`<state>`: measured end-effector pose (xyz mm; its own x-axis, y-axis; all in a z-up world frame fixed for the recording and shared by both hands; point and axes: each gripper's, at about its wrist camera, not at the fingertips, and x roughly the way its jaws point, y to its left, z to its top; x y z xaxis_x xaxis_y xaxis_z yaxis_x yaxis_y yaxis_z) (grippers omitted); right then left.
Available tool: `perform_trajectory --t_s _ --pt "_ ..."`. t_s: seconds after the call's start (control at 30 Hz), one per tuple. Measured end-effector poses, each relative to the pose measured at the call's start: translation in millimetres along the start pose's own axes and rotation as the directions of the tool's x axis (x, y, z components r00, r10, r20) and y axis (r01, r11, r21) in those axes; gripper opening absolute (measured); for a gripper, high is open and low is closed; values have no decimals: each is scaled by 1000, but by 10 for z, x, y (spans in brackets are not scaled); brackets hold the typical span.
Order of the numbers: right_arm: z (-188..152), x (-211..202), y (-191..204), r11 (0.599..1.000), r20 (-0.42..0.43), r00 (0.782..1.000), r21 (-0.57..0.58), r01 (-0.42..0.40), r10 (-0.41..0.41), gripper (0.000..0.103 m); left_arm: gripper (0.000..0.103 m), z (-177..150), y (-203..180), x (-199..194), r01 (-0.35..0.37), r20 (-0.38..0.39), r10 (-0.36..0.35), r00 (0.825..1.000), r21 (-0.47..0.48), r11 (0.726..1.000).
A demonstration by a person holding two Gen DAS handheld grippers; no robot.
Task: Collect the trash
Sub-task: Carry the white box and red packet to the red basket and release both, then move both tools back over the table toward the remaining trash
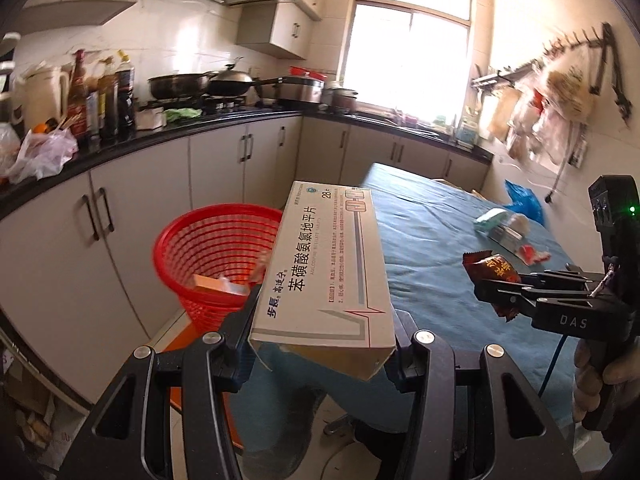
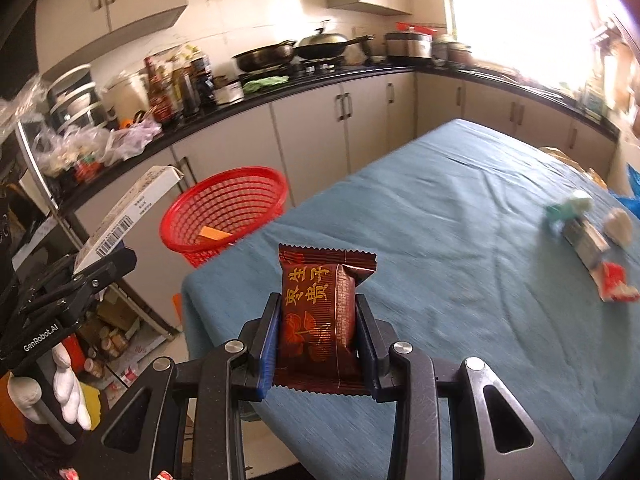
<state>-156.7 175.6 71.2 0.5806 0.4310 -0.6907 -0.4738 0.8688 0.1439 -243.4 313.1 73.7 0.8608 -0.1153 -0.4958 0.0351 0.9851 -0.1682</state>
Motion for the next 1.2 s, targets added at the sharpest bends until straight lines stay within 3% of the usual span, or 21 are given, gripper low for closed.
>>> perform_trajectory --t_s 0.37,0.57,0.67,0.83,1.2 --pt "762 753 446 988 -27 988 1 -153 153 37 50 303 601 255 -49 8 50 999 -55 997" --pt "1057 1176 610 978 -31 977 19 -209 210 39 50 542 822 464 -38 15 39 999 -75 996" --pt "1130 1381 610 977 -36 977 43 -210 212 49 60 627 888 588 -25 10 26 1000 -91 996" --pt "1052 1479 405 973 -60 976 110 -204 211 49 63 606 889 712 -19 -25 16 1000 -110 994" --pt "693 1077 -225 976 -69 990 191 -106 121 53 71 486 668 576 -43 -51 39 998 -89 995"
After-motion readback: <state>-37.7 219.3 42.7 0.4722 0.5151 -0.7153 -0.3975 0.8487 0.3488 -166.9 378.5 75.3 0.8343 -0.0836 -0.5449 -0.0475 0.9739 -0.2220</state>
